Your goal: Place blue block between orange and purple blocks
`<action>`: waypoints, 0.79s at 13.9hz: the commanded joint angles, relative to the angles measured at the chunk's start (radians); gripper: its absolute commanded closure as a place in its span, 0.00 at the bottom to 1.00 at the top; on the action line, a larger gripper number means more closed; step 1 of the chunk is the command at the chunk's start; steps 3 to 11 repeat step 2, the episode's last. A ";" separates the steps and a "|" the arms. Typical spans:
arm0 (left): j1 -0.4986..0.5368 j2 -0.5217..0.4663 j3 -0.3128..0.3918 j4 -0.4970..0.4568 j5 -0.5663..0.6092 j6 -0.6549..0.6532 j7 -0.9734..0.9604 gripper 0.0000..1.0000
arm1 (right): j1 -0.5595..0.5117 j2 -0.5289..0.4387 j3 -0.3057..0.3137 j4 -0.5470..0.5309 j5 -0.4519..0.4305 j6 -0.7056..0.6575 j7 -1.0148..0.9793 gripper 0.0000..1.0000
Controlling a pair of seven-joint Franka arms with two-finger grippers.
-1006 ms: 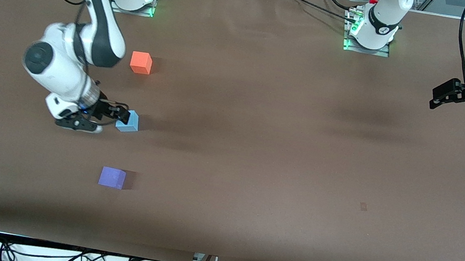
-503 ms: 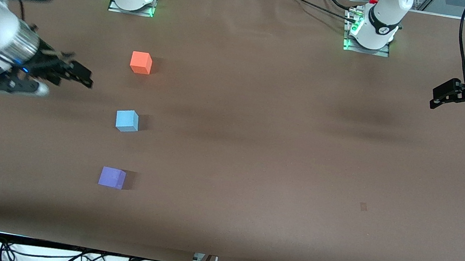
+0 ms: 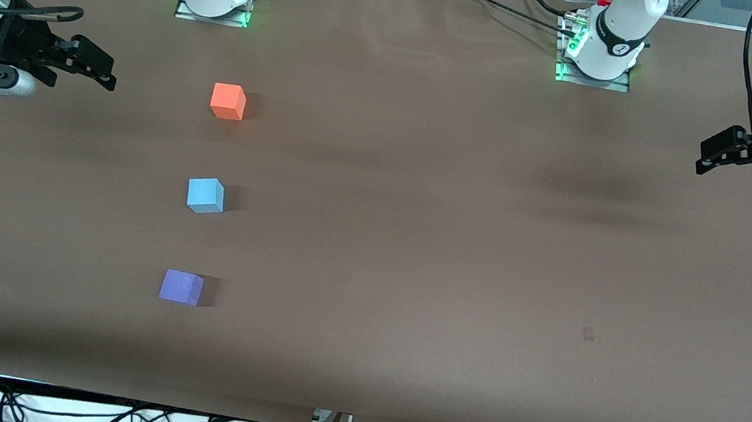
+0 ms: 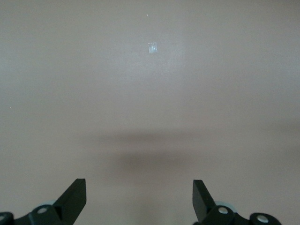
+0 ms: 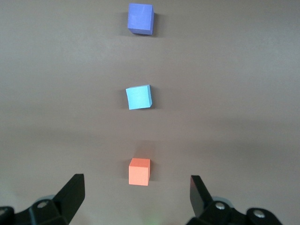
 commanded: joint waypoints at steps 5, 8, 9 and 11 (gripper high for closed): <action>0.002 0.014 -0.004 0.032 0.023 -0.024 0.019 0.00 | -0.026 0.010 0.034 0.033 -0.035 -0.039 -0.014 0.01; 0.002 0.014 -0.004 0.032 0.023 -0.024 0.019 0.00 | -0.026 0.010 0.034 0.033 -0.035 -0.039 -0.014 0.01; 0.002 0.014 -0.004 0.032 0.023 -0.024 0.019 0.00 | -0.026 0.010 0.034 0.033 -0.035 -0.039 -0.014 0.01; 0.002 0.014 -0.004 0.032 0.023 -0.024 0.019 0.00 | -0.026 0.010 0.034 0.033 -0.035 -0.039 -0.014 0.01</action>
